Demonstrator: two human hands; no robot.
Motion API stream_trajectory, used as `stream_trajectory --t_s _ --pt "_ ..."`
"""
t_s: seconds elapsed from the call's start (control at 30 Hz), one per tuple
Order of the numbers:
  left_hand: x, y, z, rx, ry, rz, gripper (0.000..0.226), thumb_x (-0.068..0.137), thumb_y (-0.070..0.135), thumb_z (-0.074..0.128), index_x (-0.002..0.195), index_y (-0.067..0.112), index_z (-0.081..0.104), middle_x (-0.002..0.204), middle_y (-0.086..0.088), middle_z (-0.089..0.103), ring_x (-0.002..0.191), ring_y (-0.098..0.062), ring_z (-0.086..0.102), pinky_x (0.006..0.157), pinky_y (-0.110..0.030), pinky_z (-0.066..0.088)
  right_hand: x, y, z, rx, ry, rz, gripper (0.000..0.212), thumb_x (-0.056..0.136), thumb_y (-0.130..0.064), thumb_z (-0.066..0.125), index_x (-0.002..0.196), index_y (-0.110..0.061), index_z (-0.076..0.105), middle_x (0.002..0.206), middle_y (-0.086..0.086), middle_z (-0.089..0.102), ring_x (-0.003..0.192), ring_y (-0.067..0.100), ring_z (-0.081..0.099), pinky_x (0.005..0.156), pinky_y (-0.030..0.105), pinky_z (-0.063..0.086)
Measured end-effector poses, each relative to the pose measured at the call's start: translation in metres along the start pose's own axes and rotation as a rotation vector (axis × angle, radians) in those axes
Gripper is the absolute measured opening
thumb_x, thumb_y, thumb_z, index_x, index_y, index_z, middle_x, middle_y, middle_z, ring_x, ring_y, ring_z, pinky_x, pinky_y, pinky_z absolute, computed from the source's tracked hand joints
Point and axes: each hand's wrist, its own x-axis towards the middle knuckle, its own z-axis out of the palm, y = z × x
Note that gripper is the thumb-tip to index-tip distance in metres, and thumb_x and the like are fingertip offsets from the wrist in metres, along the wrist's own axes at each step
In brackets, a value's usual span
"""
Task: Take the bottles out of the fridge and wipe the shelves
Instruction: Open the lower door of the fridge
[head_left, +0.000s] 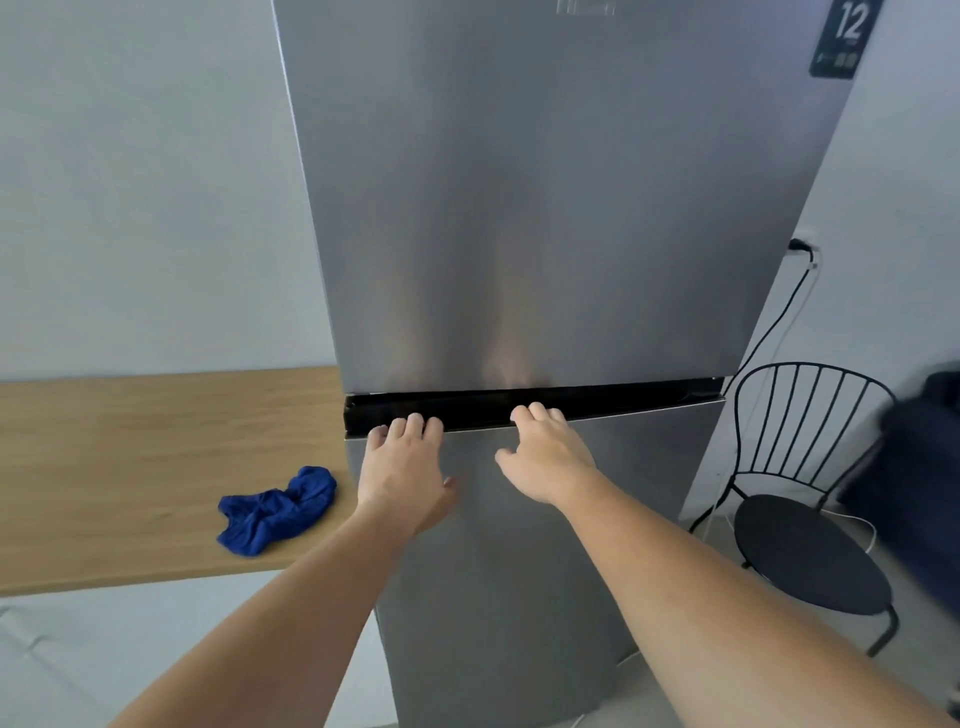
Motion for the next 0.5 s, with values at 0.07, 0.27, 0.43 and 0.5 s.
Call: stream_trajectory --t_s 0.07,0.27,0.43,0.5 --pt "-0.018 0.008 -0.021 -0.009 0.024 0.054 0.046 0.086 0.063 0.047 0.107 0.022 0.056 0.104 0.002 0.059 0.102 -0.022 0.055 0.096 -0.037 0.04 -0.023 0.005 0.005 -0.039 0.119 -0.039 0.038 0.09 -0.05 0.044 0.111 -0.019 0.052 0.109 -0.005 0.05 0.107 0.019 0.045 0.09 0.033 0.044" --pt "-0.089 0.038 -0.087 -0.249 -0.05 0.482 0.029 0.099 0.048 0.041 0.101 0.027 0.06 0.097 0.011 0.058 0.086 -0.016 0.06 0.074 -0.034 0.049 -0.107 0.039 0.002 0.094 0.305 -0.088 0.041 0.097 -0.059 0.028 0.086 -0.023 0.045 0.09 -0.01 0.043 0.094 0.017 0.038 0.094 0.035 0.042" --pt "-0.099 0.093 -0.088 -0.609 -0.231 0.571 0.061 0.105 0.046 0.039 0.159 0.025 0.022 0.167 0.01 0.019 0.151 -0.004 0.012 0.121 -0.022 0.009 -0.17 0.068 -0.016 0.347 0.287 0.045 0.03 0.096 -0.057 0.036 0.091 -0.028 0.044 0.106 -0.013 0.046 0.123 0.018 0.039 0.102 0.04 0.04" --pt "-0.101 0.119 -0.075 -0.674 -0.406 0.561 0.062 0.107 0.048 0.03 0.161 0.028 0.008 0.167 0.018 -0.002 0.148 0.008 -0.006 0.112 -0.007 -0.009 -0.197 0.087 -0.023 0.49 0.226 0.096 0.036 0.094 -0.062 0.033 0.106 -0.032 0.048 0.136 -0.013 0.044 0.146 0.008 0.019 0.117 0.044 0.026"
